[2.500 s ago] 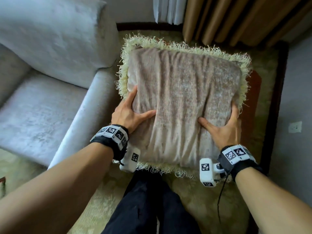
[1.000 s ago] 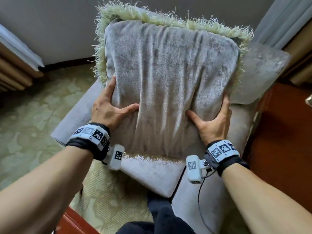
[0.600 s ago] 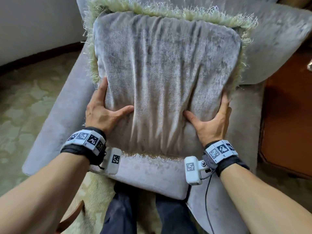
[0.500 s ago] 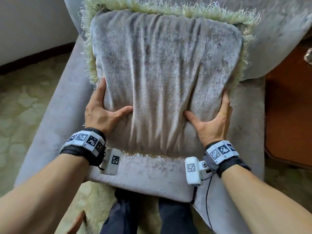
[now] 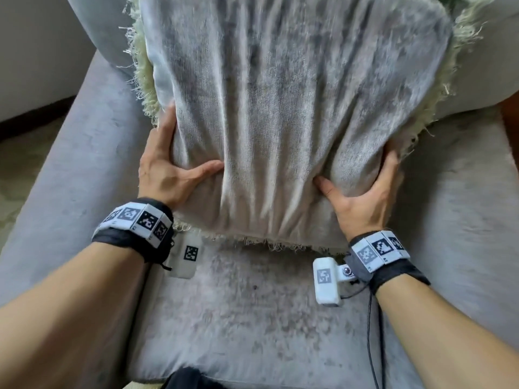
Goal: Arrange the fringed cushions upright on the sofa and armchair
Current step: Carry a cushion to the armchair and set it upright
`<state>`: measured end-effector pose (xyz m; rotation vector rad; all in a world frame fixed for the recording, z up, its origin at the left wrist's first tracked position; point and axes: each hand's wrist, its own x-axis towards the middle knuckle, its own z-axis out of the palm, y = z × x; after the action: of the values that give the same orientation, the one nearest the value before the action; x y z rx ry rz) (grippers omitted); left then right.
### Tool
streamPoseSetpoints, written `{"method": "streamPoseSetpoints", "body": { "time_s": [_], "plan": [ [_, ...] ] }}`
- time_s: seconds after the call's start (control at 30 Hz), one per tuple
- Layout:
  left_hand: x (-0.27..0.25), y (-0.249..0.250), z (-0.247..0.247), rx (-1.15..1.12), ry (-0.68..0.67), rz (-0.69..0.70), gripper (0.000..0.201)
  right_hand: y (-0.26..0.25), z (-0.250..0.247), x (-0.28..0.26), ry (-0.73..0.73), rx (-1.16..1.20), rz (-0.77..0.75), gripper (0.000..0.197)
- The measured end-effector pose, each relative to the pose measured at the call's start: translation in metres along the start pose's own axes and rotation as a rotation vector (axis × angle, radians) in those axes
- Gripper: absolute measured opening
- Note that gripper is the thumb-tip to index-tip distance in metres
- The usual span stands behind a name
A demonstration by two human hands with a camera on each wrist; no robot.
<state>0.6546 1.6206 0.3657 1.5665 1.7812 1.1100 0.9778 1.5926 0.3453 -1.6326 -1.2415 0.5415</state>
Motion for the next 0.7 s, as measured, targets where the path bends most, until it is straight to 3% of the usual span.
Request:
{"method": "streamPoseSetpoints", "body": {
  "time_s": [0.2, 0.37, 0.7],
  "plan": [
    [0.007, -0.029, 0.018, -0.029, 0.016, 0.065, 0.119, 0.019, 0.01, -0.001, 0.027, -0.087, -0.024, 0.13],
    [0.004, -0.04, 0.023, 0.005, 0.024, 0.027, 0.122, 0.033, 0.013, -0.005, 0.053, -0.143, 0.003, 0.133],
    [-0.013, -0.062, 0.045, 0.004, 0.125, 0.064, 0.104, 0.057, 0.025, -0.023, 0.142, -0.119, -0.039, 0.125]
  ]
}}
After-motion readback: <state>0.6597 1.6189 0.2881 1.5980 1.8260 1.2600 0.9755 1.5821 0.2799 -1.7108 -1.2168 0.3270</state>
